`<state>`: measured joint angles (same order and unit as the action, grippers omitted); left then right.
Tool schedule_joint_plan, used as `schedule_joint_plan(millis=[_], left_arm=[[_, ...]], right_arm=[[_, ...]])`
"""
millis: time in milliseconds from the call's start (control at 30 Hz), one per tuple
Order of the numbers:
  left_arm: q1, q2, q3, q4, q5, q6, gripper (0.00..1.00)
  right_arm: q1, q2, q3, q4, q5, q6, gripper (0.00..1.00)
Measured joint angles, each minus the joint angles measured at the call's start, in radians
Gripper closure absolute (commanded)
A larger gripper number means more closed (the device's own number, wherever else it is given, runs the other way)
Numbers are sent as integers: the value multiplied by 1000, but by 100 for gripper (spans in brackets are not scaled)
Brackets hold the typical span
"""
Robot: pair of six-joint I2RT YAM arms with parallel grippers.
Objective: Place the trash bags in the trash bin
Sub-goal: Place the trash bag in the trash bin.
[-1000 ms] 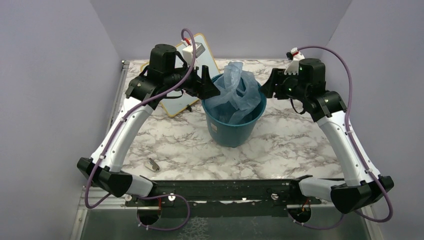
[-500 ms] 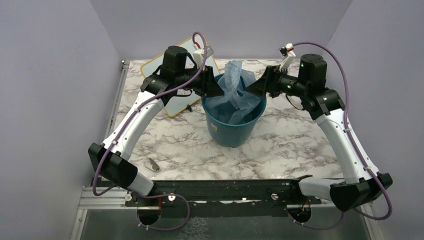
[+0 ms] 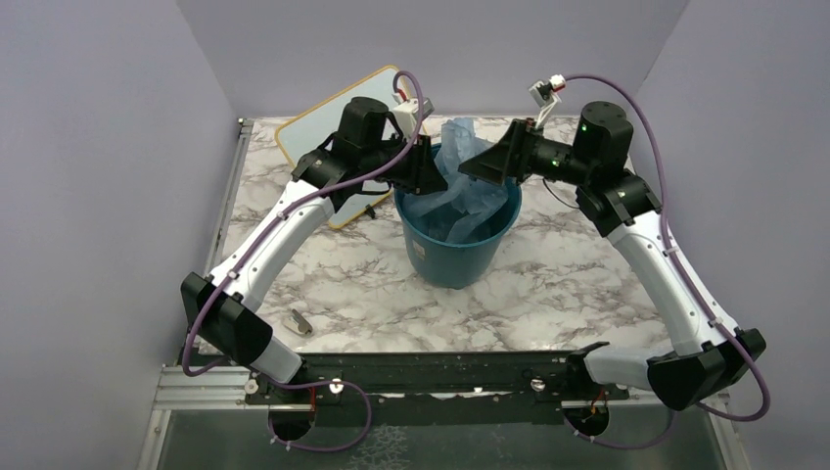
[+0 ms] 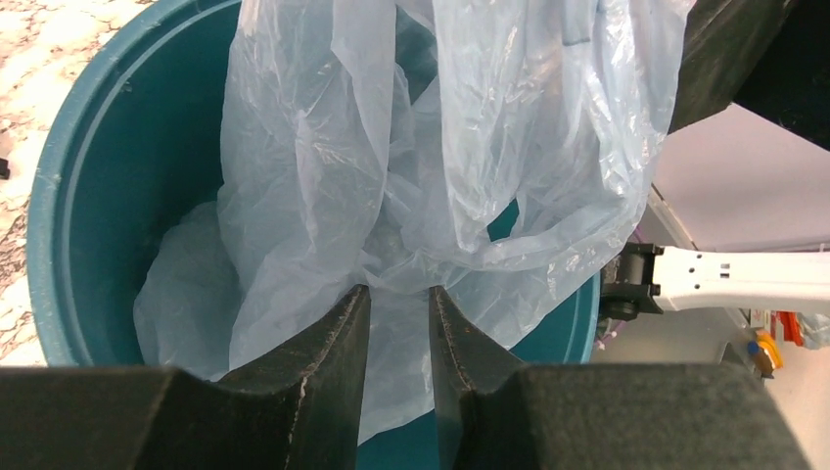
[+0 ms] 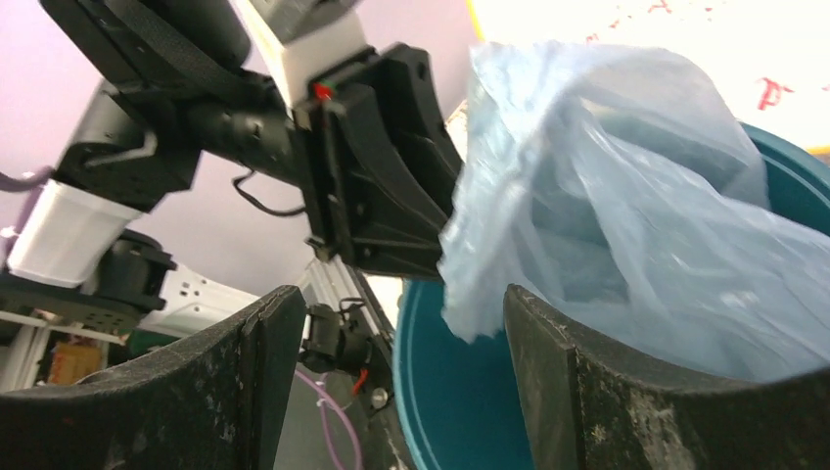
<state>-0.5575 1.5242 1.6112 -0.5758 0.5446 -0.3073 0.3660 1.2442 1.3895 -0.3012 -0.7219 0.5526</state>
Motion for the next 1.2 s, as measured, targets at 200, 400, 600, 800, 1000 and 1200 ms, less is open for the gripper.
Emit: schedule_joint_plan(millis=[200,400,600,800,1000,1200], left_arm=[[-20,0,-8,4,-5,-3,73],[-23,0,-36,5,-8,-3,78],[-23,-2,-57,9,-12,-3,79],[-23,-8,-112,21,-26,-16,80],[-23,-47,-151,50,-39,-43,80],[-23,-96,-166,76,-53,-64,77]], right_arm=[[46,98,85,16,61,40,27],[74,182,117,0,137,55,38],[149,250,248,-97,281,-23,43],[185,285,283,-185,382,-104,50],[233,328,325,-245,427,-156,46],[257,328,326,-263,508,-185,84]])
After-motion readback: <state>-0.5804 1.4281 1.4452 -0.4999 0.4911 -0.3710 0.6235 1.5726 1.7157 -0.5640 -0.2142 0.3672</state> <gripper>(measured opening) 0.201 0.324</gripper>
